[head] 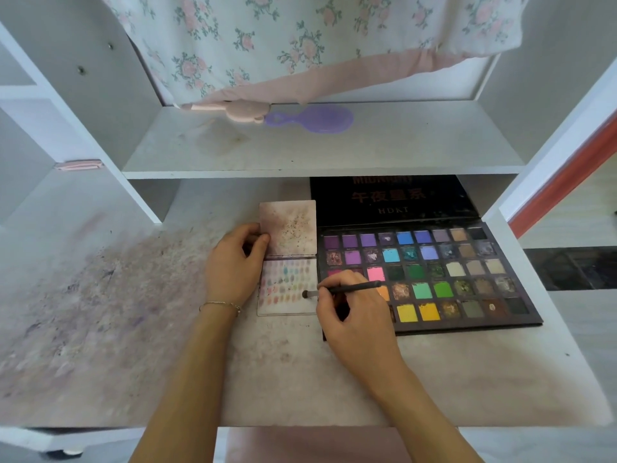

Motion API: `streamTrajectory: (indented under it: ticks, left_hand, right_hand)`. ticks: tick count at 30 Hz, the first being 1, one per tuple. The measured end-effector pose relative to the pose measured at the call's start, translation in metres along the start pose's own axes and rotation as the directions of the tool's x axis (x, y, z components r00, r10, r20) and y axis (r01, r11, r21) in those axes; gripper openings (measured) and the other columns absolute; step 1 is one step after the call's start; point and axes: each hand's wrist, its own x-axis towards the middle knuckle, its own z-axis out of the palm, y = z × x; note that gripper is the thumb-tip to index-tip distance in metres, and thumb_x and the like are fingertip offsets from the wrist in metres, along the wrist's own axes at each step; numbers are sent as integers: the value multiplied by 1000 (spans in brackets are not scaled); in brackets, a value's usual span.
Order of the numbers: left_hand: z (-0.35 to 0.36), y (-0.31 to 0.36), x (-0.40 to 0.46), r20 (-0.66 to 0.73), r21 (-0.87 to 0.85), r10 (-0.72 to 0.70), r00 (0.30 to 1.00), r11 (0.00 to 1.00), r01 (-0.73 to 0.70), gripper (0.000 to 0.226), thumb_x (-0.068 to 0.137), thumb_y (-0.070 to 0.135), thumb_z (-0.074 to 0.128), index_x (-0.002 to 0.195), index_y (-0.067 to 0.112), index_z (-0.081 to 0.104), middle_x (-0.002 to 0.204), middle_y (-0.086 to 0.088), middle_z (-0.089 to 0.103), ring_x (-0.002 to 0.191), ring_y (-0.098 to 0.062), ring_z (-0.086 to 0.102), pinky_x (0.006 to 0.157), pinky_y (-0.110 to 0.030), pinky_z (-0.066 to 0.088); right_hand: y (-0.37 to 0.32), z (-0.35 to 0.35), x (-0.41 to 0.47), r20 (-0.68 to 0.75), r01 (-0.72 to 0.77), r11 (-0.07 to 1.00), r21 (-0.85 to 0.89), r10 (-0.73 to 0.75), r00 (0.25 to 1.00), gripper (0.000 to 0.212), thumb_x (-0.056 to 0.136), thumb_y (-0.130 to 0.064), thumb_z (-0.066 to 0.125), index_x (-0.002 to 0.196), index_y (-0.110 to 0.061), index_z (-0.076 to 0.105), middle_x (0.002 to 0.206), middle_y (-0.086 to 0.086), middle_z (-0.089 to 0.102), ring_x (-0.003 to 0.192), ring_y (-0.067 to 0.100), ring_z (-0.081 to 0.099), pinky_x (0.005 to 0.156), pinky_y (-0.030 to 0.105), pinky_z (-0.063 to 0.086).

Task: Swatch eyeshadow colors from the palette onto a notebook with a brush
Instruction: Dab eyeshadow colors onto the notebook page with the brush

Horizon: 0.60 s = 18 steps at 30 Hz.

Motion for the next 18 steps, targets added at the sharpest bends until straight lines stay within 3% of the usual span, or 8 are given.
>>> streamTrajectory:
  ticks: [12,18]
  left_hand:
    - [2,-2,1,1,19,8,1000,1000,-8,19,90,22,53,105,15,63,84,8,60,77,-12,56,67,-24,40]
    - [2,-1,1,3,17,7,1000,1000,-8,20,90,22,53,105,15,63,85,8,60,78,-12,56,65,-23,40]
  right_hand:
    - [2,1,-1,6,-2,1000,-19,2,1000,3,81,-32,44,81,-31,47,74,-10,54,73,5,49,63,14,38]
    - [2,1,-1,-5,2,1000,-5,-2,1000,4,81,-31,45,80,-29,48,73,-10,53,72,5,49,62,15,38]
